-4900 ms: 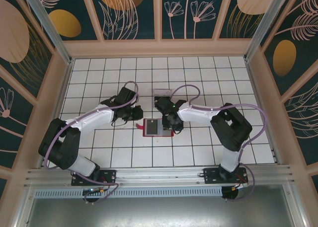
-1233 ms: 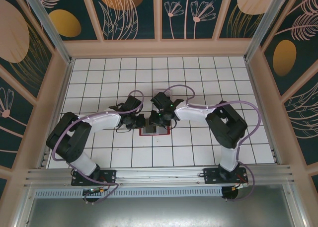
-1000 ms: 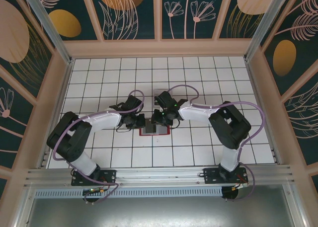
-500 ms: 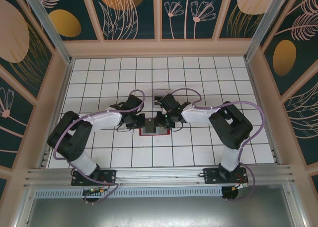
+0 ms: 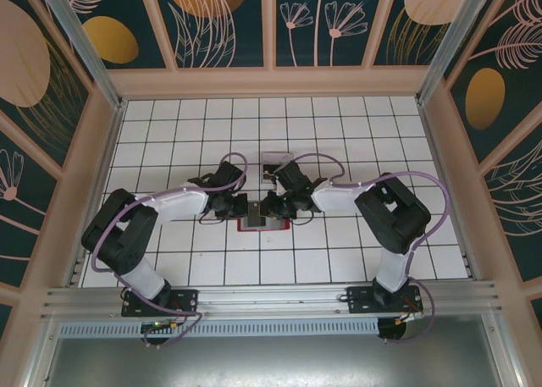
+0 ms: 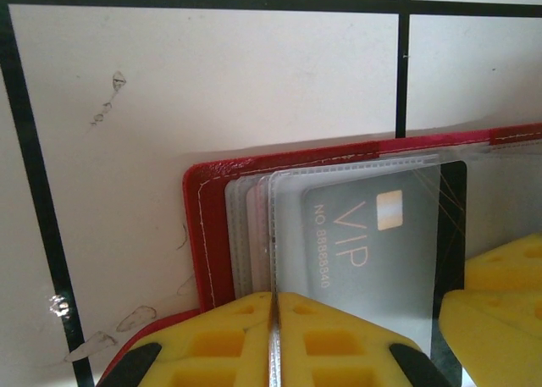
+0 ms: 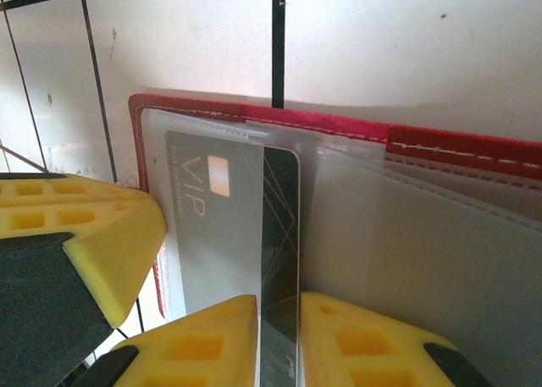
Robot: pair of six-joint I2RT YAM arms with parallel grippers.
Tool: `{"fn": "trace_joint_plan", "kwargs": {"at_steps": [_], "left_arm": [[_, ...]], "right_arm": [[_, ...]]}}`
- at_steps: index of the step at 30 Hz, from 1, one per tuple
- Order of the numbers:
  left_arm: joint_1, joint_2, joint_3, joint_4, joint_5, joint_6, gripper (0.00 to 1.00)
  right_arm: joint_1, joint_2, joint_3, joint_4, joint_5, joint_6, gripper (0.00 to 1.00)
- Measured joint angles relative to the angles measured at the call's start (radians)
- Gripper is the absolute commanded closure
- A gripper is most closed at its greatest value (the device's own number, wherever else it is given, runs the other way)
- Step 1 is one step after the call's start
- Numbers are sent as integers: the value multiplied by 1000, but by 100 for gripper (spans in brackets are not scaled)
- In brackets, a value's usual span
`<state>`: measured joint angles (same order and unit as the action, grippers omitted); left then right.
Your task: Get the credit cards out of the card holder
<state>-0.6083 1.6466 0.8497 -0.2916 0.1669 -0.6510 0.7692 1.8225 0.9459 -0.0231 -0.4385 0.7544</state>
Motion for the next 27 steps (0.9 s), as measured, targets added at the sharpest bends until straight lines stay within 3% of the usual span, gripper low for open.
{"fn": "trace_joint_plan", "kwargs": {"at_steps": [14, 27], "left_arm": [[-6, 4, 7, -8, -11, 3, 88], [-13, 6, 16, -24, -24, 11, 88]], "right_arm": [[-17, 11, -45, 100, -57, 40, 93], [-52, -43, -108, 123, -60, 40, 96]]}}
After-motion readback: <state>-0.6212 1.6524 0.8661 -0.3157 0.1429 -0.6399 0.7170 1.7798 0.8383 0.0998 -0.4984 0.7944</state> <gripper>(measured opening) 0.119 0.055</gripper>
